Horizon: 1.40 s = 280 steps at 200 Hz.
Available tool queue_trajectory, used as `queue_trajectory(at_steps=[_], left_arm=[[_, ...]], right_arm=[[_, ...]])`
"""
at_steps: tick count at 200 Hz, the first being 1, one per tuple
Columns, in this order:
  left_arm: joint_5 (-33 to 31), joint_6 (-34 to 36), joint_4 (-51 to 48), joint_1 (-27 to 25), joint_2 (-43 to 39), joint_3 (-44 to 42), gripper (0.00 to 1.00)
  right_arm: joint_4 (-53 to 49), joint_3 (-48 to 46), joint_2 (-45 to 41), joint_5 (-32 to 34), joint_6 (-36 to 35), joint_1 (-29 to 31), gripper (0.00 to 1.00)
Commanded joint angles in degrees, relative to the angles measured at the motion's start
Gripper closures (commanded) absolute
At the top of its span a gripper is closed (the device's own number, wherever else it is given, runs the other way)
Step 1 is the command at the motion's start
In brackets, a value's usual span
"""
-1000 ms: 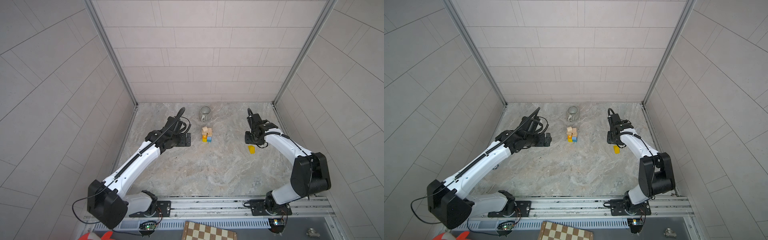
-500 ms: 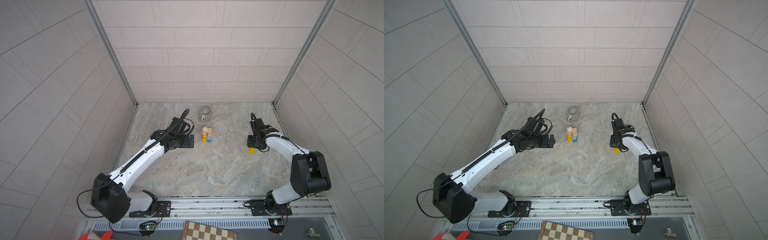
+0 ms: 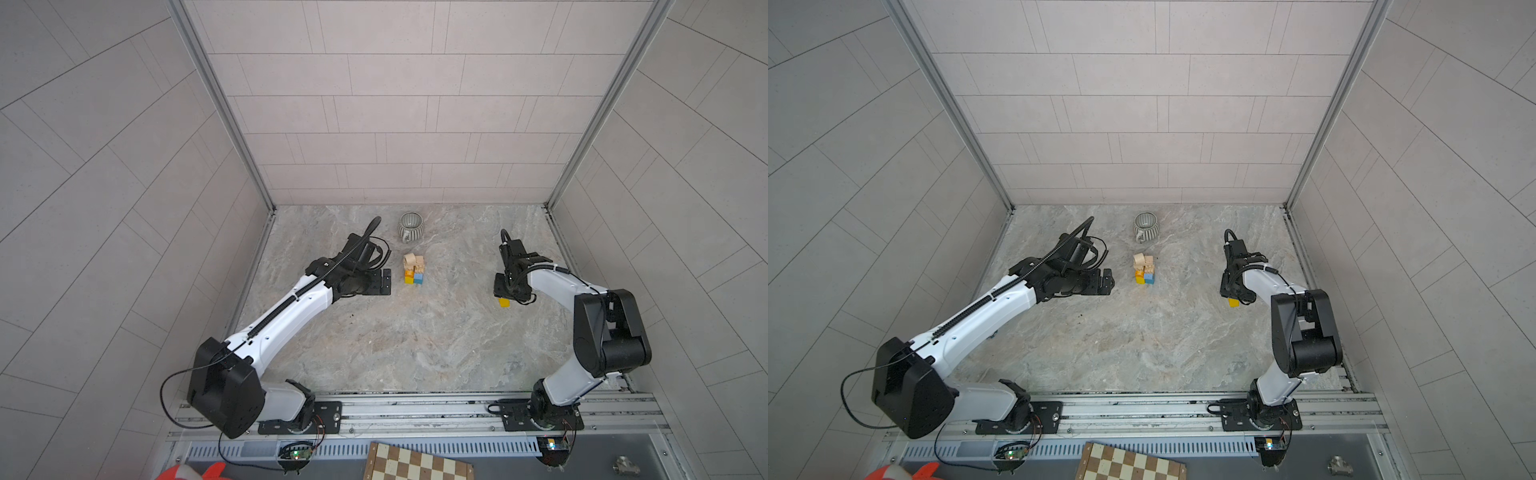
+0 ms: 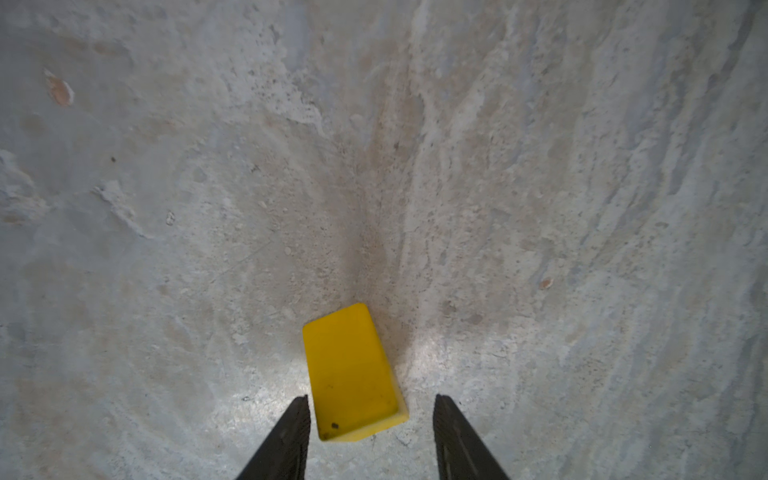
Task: Build the wood block tower
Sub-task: 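Lower the right gripper and close it on the yellow wedge block, then lift the yellow wedge with the right gripper and carry it over the stack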
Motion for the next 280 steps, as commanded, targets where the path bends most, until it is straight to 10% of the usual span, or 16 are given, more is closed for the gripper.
queue_trajectory(at_steps=[1,149,280], left_arm=[[1.49,-0.69,0.15,0.33,0.53,-0.43,0.0],[3.02,-0.89,0.05,1.32,0.32,-0.34,0.0],[1.3,-2.75,0.82,3.38,-3.04,-1.66,0.0]], right_arm=[[-0.09,-0.11,1.19,-0.08,0.74,-0.32,0.5],[0.17,0.27,2.4,-3.43,0.67,-0.32,0.78],[-7.84,13.03,2.46,-4.35,0.13,5.93,0.78]])
